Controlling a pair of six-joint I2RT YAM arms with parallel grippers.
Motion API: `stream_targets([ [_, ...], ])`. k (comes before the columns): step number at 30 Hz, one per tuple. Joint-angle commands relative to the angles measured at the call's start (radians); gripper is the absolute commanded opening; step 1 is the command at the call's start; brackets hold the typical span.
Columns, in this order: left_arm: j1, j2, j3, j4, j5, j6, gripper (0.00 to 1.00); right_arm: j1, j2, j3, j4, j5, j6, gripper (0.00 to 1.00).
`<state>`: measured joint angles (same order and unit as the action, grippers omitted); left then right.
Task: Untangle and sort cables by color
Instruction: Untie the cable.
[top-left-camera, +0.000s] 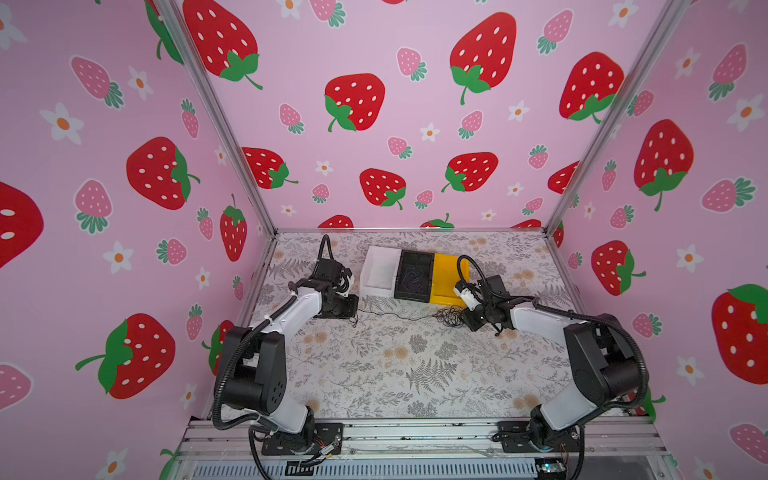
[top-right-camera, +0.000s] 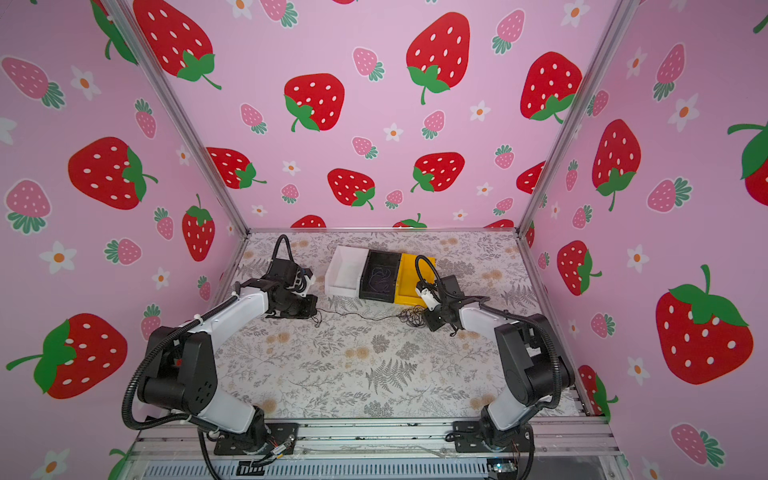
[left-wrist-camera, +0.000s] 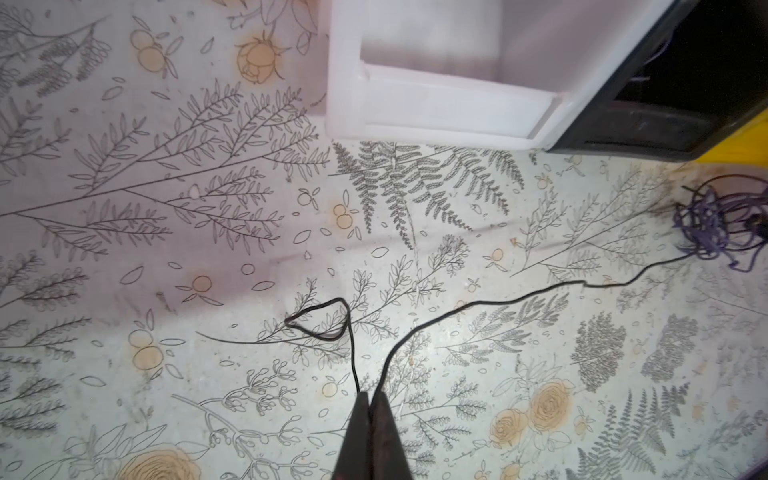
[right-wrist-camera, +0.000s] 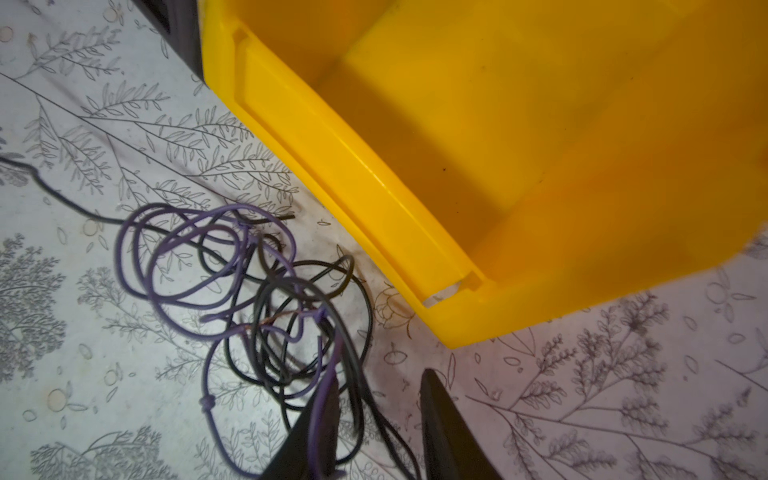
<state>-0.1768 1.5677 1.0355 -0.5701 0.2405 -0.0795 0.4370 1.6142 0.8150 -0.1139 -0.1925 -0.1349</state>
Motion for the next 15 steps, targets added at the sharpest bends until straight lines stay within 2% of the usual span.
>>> stream_targets([
  [1,-0.001,-0.02,0.038,-0.058,-0.069,0.034,0.0,-0.012,-0.034,-0.013,-0.009,-0.019,-0.004,0.38],
  [7,-0.003,-0.011,0.038,-0.07,-0.078,0.059,0.0,-0.009,-0.135,-0.042,0.085,-0.097,0.018,0.5],
  [9,-0.012,-0.021,0.035,-0.063,-0.083,0.067,0.05,-0.005,-0.118,-0.017,0.072,-0.099,0.016,0.5],
  [11,-0.036,-0.047,0.031,-0.047,-0.098,0.088,0.21,0.004,-0.079,0.019,0.044,-0.099,0.009,0.51],
  [15,-0.079,-0.096,0.033,-0.035,-0.169,0.124,0.41,0.017,-0.057,0.038,0.046,-0.099,0.02,0.51],
])
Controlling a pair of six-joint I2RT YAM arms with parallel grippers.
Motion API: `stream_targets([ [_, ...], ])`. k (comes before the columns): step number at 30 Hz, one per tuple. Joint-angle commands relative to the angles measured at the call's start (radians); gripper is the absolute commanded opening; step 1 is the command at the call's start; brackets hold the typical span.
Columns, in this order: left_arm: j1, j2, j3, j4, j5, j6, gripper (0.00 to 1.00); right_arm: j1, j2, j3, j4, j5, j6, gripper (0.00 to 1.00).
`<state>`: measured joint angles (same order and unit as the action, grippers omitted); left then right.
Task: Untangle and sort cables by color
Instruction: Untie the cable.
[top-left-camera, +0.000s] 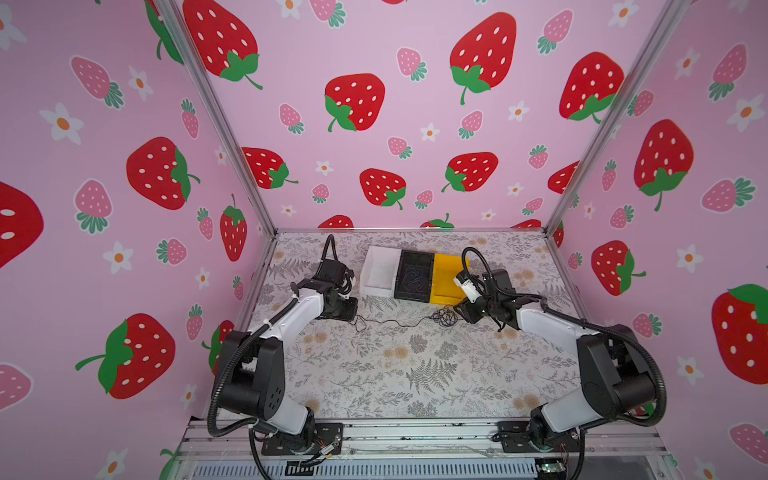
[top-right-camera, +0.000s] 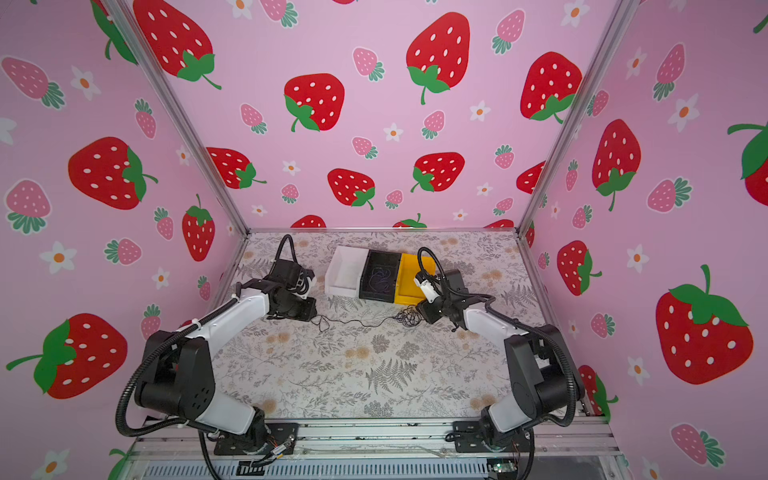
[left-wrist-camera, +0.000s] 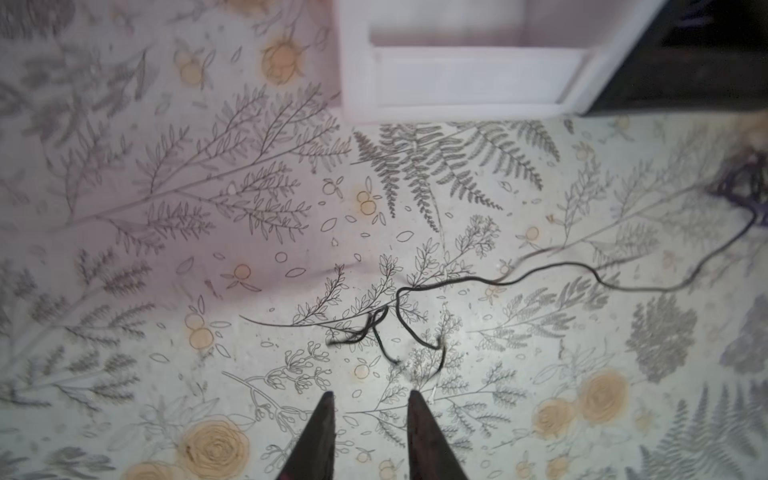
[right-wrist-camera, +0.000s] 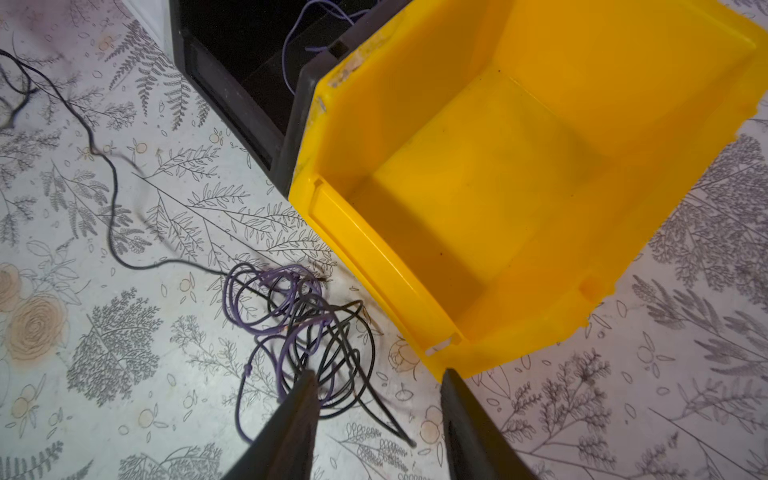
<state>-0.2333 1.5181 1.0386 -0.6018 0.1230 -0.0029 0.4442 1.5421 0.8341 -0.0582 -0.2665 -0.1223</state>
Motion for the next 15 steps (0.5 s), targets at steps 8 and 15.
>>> stream_targets([
  [8,-0.24,-0.046,0.099,0.043,0.057,0.229,0.46,0.031,0.04,0.049,-0.024,-0.027,0.04,0.5],
  [15,-0.412,0.307,0.408,-0.09,0.166,0.318,0.4,0.028,0.01,0.052,-0.037,-0.017,0.104,0.5],
])
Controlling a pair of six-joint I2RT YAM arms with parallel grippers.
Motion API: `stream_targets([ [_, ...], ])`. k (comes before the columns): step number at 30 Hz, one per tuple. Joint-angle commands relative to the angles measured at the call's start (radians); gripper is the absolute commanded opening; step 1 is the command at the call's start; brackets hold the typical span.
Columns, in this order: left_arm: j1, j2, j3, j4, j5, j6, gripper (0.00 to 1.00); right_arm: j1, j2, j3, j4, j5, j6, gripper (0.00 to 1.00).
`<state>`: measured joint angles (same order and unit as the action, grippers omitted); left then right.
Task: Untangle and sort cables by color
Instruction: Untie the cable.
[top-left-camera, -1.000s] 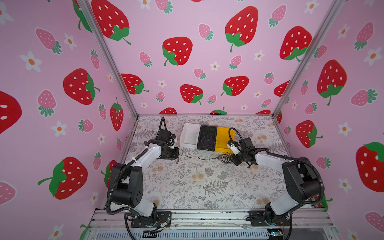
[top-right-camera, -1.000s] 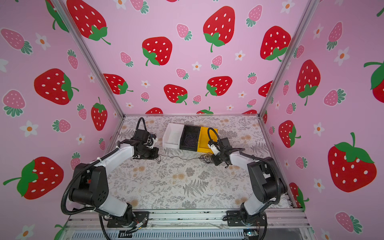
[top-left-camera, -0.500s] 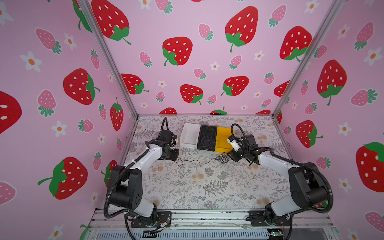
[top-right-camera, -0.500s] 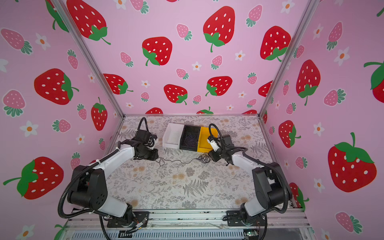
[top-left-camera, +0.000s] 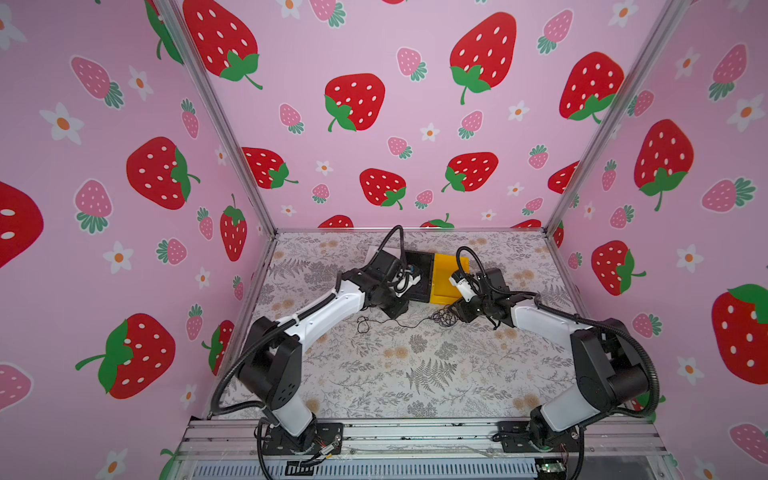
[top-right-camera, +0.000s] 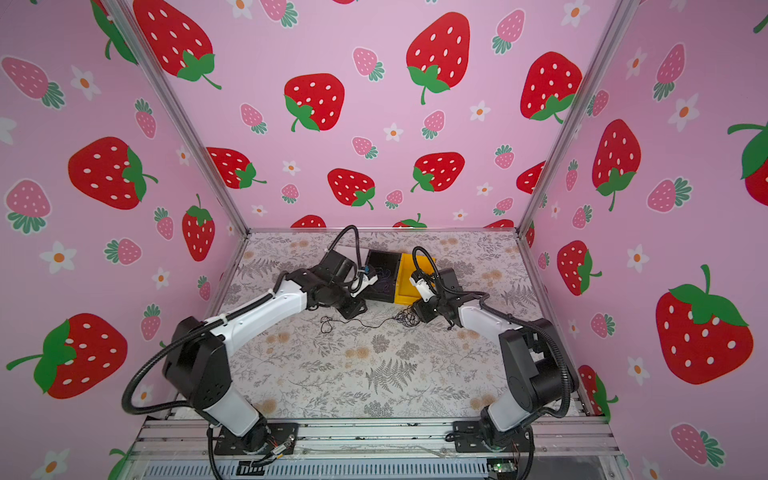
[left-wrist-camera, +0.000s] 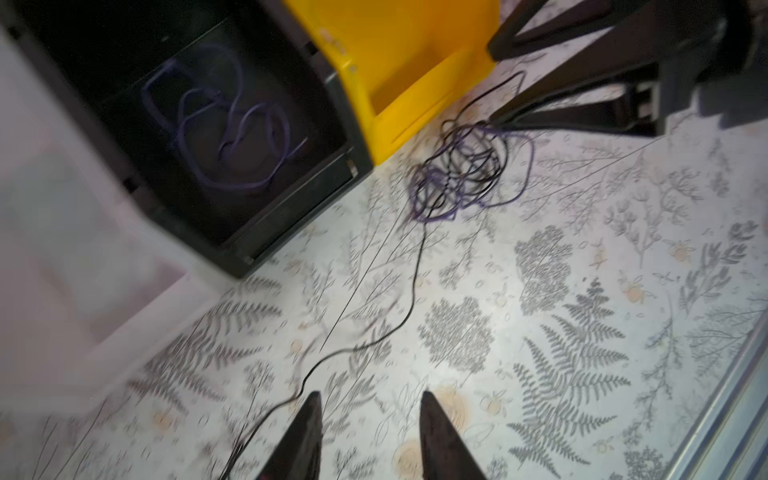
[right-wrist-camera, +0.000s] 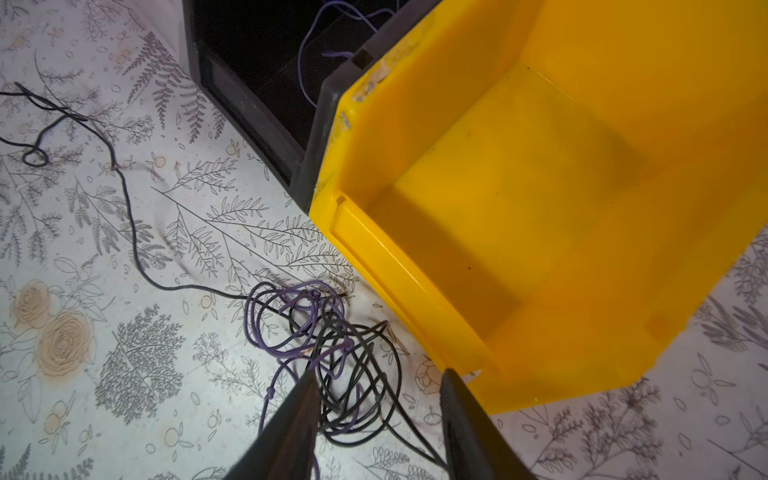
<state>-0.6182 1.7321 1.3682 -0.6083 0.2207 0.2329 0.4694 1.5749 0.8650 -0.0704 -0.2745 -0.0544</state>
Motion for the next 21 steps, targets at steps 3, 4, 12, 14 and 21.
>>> stream_targets([
  [3,-0.053,0.183,0.152,-0.099,0.102,0.09,0.41,0.002,-0.032,0.012,-0.019,-0.023,0.06,0.5],
  [4,-0.06,0.205,0.162,-0.098,0.112,0.09,0.41,0.002,-0.032,0.009,-0.015,-0.027,0.068,0.5],
  [12,-0.077,0.311,0.177,-0.099,0.1,0.083,0.44,0.0,-0.029,0.005,-0.01,-0.013,0.088,0.5],
  [14,-0.081,0.322,0.167,-0.079,0.087,0.078,0.44,-0.002,-0.03,0.004,-0.01,-0.007,0.09,0.5],
  [21,-0.085,0.362,0.172,-0.005,0.022,0.049,0.42,-0.003,-0.029,-0.004,-0.009,-0.001,0.101,0.49],
])
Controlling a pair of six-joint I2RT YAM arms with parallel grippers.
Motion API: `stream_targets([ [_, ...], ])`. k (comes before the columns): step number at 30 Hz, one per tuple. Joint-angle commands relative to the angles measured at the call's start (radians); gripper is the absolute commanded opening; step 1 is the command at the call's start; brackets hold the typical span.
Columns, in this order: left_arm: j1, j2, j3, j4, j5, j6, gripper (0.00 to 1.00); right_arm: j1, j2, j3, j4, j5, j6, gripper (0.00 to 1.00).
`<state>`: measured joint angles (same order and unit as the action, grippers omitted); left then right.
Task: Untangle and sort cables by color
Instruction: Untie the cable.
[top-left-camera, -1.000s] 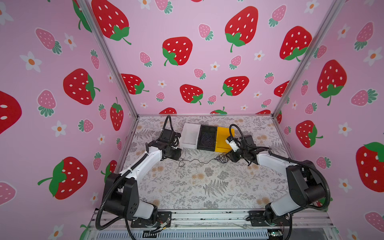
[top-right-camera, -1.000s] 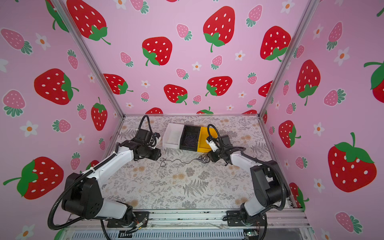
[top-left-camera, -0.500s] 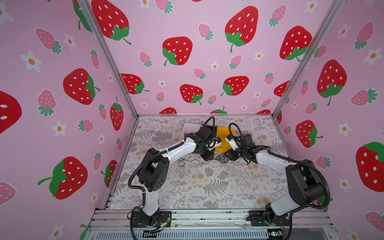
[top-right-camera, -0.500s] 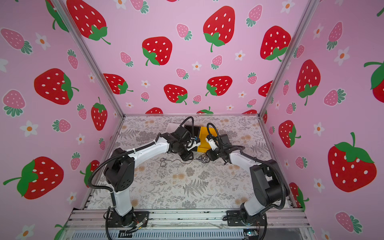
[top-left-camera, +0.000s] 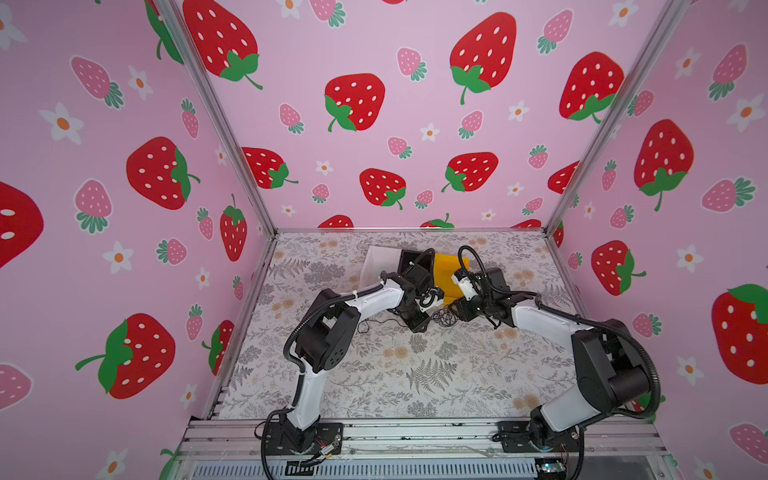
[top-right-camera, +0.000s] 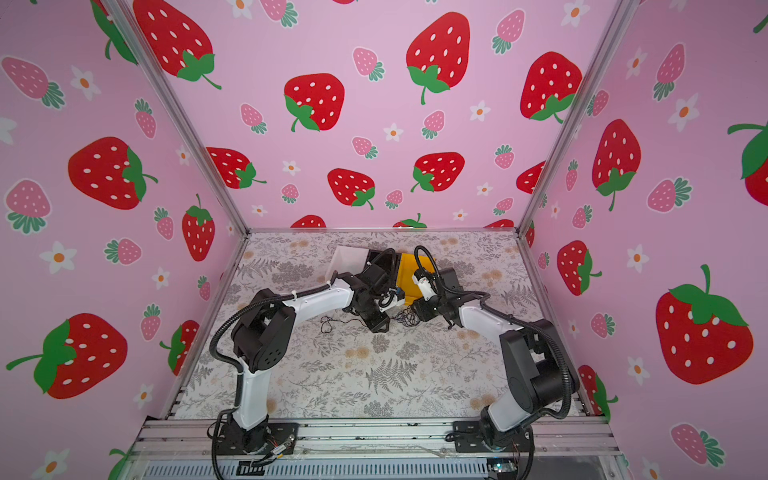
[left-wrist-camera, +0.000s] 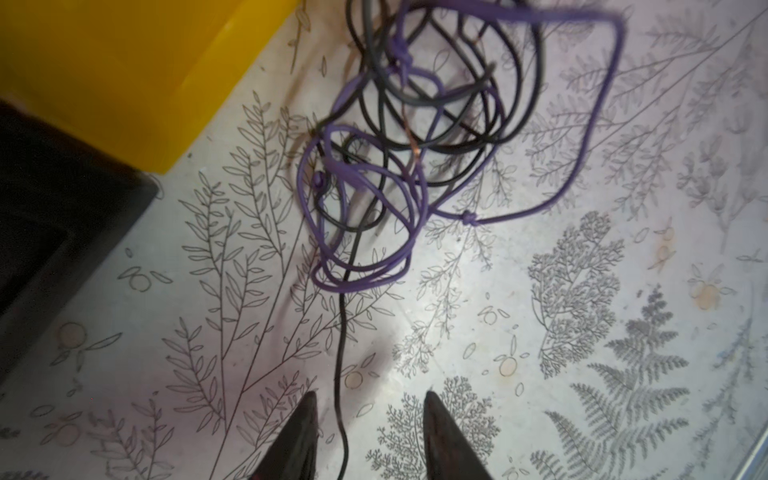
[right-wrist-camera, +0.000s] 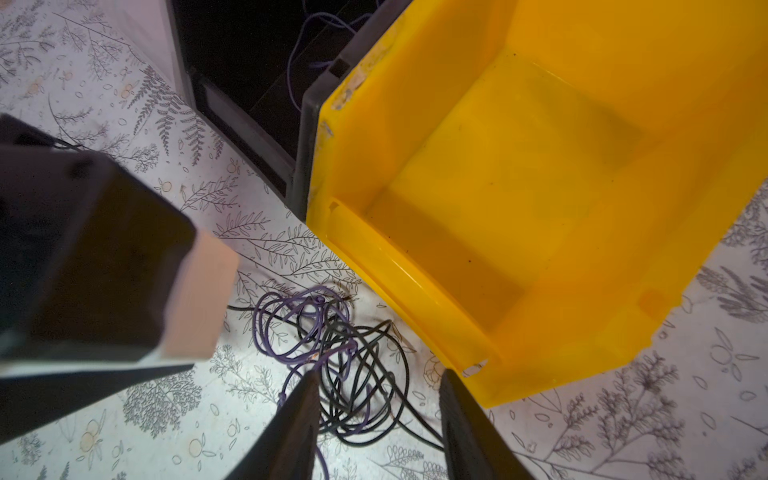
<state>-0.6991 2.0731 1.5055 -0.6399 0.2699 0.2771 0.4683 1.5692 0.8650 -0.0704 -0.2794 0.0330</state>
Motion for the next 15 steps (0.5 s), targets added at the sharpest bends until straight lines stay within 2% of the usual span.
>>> stream_targets([
  [1,-0.005,0.019,0.028,0.046,-0.037,0.004,0.4,-0.002,-0.024,-0.006,-0.008,0.003,0.015,0.48],
  [3,-0.006,0.018,0.018,0.077,-0.045,0.004,0.36,-0.002,-0.026,-0.01,-0.006,-0.001,0.018,0.48],
  [8,-0.005,0.033,0.022,0.075,-0.046,0.022,0.12,-0.002,-0.011,-0.009,0.001,-0.027,0.034,0.48],
  [12,-0.008,-0.017,-0.025,0.107,-0.041,0.03,0.01,0.0,-0.003,-0.012,0.031,-0.088,0.052,0.5],
  [15,-0.011,-0.057,-0.057,0.125,-0.041,0.036,0.0,0.007,0.03,-0.004,0.034,-0.112,0.06,0.51],
])
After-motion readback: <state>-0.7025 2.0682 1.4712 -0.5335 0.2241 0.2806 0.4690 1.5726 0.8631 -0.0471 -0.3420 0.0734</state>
